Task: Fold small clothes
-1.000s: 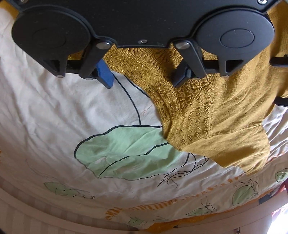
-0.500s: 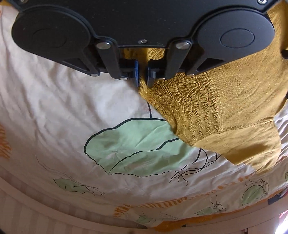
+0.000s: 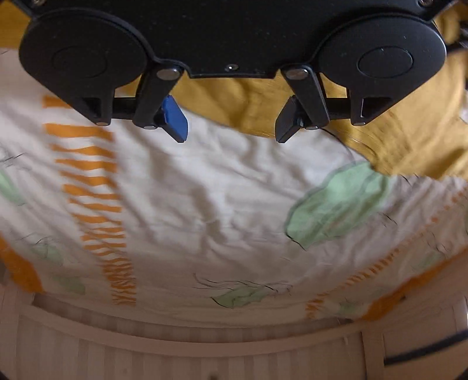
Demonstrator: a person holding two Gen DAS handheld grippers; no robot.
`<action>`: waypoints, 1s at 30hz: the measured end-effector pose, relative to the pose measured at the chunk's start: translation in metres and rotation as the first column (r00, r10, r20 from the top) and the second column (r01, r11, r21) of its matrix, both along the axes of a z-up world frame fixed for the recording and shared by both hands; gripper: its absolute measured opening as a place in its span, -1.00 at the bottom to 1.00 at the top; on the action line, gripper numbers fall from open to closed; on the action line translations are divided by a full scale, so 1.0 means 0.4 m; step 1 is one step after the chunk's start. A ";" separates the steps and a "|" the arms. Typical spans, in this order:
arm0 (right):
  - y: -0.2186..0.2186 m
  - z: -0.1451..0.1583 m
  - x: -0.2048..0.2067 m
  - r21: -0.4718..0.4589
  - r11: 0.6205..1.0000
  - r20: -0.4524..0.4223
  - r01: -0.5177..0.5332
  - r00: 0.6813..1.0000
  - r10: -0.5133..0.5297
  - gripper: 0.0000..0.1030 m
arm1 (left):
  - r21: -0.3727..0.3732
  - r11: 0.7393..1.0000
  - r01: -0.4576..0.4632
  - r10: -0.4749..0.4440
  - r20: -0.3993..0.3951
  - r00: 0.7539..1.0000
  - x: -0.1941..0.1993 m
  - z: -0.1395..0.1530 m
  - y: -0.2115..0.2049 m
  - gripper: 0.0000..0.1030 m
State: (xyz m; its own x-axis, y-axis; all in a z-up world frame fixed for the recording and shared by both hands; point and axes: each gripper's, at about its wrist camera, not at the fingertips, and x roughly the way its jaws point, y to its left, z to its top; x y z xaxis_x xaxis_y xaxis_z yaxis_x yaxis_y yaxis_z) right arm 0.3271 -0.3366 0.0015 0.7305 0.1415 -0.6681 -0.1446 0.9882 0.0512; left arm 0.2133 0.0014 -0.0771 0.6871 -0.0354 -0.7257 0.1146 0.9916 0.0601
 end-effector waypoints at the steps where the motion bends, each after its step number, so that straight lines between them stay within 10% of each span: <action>1: -0.001 -0.005 0.003 -0.014 1.000 0.000 -0.013 1.000 0.013 0.36 | 0.000 1.000 -0.001 0.001 -0.001 1.000 0.001 0.000 -0.001 1.00; 14: 0.127 -0.136 0.093 -0.142 0.938 -0.069 -0.316 0.949 0.309 0.32 | -0.001 1.000 0.000 0.000 -0.001 1.000 0.001 -0.002 0.000 1.00; 15: 0.117 -0.136 0.096 -0.111 0.943 -0.077 -0.314 0.949 0.307 0.23 | -0.001 1.000 -0.001 0.001 -0.001 1.000 0.001 -0.001 0.000 1.00; 17: 0.101 -0.135 0.098 -0.062 0.952 -0.089 -0.299 0.952 0.293 -0.62 | -0.003 1.000 0.000 0.000 -0.002 1.000 0.002 -0.001 0.002 0.99; 20: 0.097 -0.123 0.085 -0.098 0.958 -0.056 -0.268 0.963 0.264 -0.63 | -0.008 1.000 -0.004 0.004 -0.005 1.000 0.003 -0.001 0.003 0.99; 25: 0.078 -0.137 0.111 -0.108 0.985 -0.047 -0.133 0.991 0.129 -0.59 | -0.004 1.000 -0.007 0.007 0.003 1.000 0.001 -0.003 0.000 1.00; 28: 0.051 -0.116 0.095 -0.015 0.996 0.004 -0.085 0.996 0.085 0.19 | -0.007 1.000 -0.008 0.008 0.008 1.000 -0.001 -0.003 0.002 1.00; 30: 0.001 -0.090 0.073 0.085 0.996 0.033 -0.024 0.999 0.021 0.32 | -0.007 1.000 -0.009 0.010 0.013 1.000 -0.003 -0.004 0.001 1.00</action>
State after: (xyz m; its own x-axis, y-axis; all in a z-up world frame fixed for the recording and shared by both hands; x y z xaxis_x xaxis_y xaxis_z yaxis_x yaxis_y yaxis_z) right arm 0.3563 -0.3364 -0.0345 0.7475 0.2140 -0.6289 -0.1699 0.9768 0.1304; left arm 0.2120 0.0018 -0.0789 0.6966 -0.0336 -0.7167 0.1044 0.9930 0.0549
